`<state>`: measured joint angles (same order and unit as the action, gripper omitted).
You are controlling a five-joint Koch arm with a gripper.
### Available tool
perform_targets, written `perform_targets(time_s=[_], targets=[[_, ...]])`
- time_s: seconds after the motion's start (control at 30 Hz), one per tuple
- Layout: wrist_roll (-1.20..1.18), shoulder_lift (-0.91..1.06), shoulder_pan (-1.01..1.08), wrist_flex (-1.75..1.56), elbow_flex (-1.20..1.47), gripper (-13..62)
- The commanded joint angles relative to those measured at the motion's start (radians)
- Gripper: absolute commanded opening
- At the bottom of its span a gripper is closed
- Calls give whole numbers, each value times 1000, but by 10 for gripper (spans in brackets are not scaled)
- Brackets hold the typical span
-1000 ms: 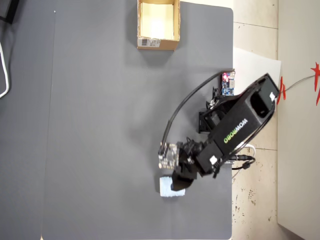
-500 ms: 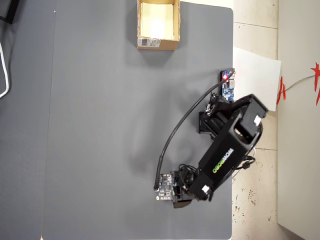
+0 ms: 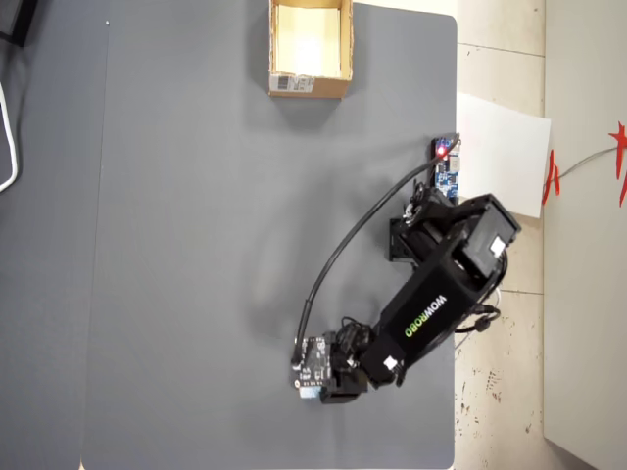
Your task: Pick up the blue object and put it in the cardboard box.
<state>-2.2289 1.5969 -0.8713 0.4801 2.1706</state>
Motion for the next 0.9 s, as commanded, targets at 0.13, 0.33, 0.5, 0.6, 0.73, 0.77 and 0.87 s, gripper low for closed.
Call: perform_targets(time_s=[0.13, 0.33, 0.5, 0.6, 0.73, 0.77, 0.87], targets=[[34, 123, 87, -196, 15, 75], [40, 245, 227, -299, 100, 76], [175, 337, 357, -348, 129, 76], [268, 367, 449, -390, 129, 76], [388, 396, 584, -425, 130, 76], [439, 403, 623, -434, 130, 76], [548, 416, 716, -480, 132, 76]])
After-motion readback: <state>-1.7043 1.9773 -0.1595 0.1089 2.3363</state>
